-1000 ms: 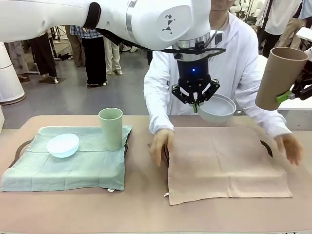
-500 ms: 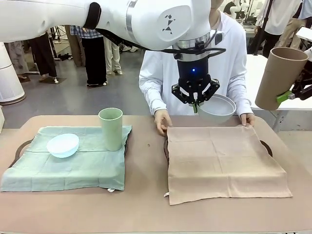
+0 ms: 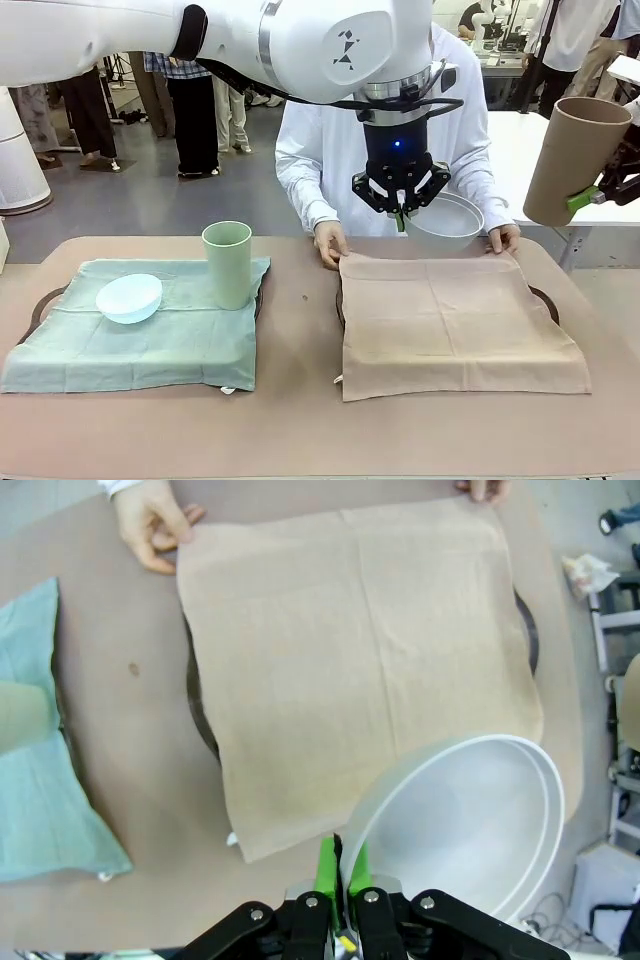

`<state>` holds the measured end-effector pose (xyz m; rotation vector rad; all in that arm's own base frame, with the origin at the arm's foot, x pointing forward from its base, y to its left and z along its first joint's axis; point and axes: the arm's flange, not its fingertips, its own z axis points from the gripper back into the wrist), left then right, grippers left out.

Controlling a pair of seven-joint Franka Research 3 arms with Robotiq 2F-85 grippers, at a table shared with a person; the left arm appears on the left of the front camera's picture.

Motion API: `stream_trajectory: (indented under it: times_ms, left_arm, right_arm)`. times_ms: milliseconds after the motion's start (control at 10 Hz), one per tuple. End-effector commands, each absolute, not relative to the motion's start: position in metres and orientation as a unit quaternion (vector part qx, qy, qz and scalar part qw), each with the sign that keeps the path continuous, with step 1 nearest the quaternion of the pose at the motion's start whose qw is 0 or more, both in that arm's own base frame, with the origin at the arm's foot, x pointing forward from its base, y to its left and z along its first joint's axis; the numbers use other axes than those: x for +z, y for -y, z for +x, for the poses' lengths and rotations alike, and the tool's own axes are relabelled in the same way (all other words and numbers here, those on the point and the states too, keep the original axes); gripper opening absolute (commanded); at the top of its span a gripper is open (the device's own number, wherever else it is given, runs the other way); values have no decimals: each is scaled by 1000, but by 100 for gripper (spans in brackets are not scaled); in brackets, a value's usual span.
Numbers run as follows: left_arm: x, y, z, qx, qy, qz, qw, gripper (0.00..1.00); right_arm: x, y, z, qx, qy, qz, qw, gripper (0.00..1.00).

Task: Set up a tray with a mat and arrange the tableware.
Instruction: Place the Picnic Bowl and Reusable plastic cup back onto the Handle tray in front of the human's position.

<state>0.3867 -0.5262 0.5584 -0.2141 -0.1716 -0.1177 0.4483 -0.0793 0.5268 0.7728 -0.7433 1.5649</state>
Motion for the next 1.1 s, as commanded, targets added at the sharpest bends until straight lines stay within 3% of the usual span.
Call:
stream_trajectory:
  times_ms: [0, 900, 1000]
  left_arm:
    - [561, 525, 387, -65, 87, -108, 988, 0]
    - [561, 525, 387, -65, 87, -108, 988, 0]
    - [558, 526, 387, -59, 85, -107, 989, 4]
  right_arm:
    - [526, 78, 450, 672, 325, 330, 578, 0]
    - [526, 78, 450, 672, 325, 330, 578, 0]
    - [527, 79, 448, 670, 318, 331, 583, 80]
